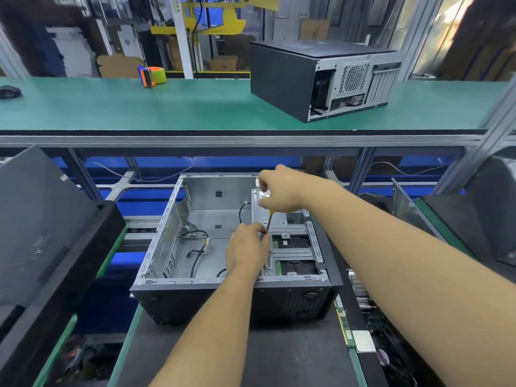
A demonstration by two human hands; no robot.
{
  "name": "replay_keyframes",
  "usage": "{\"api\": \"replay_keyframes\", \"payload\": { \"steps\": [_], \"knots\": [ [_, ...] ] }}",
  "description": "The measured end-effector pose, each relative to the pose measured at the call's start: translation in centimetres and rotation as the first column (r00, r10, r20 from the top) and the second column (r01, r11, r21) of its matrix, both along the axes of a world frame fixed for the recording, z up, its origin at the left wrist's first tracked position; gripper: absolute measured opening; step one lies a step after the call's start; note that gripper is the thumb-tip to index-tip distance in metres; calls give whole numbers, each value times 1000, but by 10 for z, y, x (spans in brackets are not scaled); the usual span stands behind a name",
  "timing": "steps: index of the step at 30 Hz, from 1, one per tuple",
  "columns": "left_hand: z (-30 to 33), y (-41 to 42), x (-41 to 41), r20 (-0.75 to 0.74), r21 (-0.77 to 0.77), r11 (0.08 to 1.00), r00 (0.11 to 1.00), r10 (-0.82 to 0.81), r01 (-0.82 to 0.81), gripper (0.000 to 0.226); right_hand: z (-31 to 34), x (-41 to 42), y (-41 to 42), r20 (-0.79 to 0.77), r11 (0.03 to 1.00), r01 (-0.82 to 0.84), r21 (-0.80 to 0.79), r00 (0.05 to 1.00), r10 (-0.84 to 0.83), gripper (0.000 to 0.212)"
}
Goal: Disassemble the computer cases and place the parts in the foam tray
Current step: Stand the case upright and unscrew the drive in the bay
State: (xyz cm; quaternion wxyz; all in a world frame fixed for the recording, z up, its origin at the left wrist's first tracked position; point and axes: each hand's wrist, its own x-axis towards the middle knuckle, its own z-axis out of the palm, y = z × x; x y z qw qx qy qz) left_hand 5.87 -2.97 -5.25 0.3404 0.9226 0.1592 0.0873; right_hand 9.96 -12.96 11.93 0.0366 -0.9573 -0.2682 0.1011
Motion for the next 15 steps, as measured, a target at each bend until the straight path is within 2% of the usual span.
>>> {"api": "replay_keyframes", "payload": {
  "steps": [2, 4, 6, 8, 10, 13, 15],
  "knots": [
    [1, 0, 0, -4, 1, 1000, 1000, -1, 1, 14, -1, 2, 0, 68, 996, 55, -64, 996, -51, 35],
    [0, 0, 0, -6, 4, 1000, 1000, 0, 0, 14, -3, 2, 0, 121, 995, 5, -98, 993, 7, 29],
    [0, 0, 0, -1, 8, 1000, 1000, 2, -2, 13, -3, 2, 0, 79, 998, -41, -51, 996, 45, 4],
    [1, 0, -1, 2, 15, 1000, 1000, 4, -4, 13, -2, 1, -2, 4, 998, -69, 0, 998, 69, 19],
    [1, 0, -1, 3, 22, 1000, 1000, 1, -1, 13, 0, -1, -1, -15, 999, -47, -4, 999, 47, 23],
    [3, -1, -2, 0, 14, 1000, 1000, -7, 7, 14, -2, -1, 2, 76, 996, 34, -83, 997, -27, 32],
    [3, -1, -2, -5, 16, 1000, 1000, -1, 1, 13, -4, 0, 2, 111, 997, 13, -83, 994, -4, 24]
  ]
}}
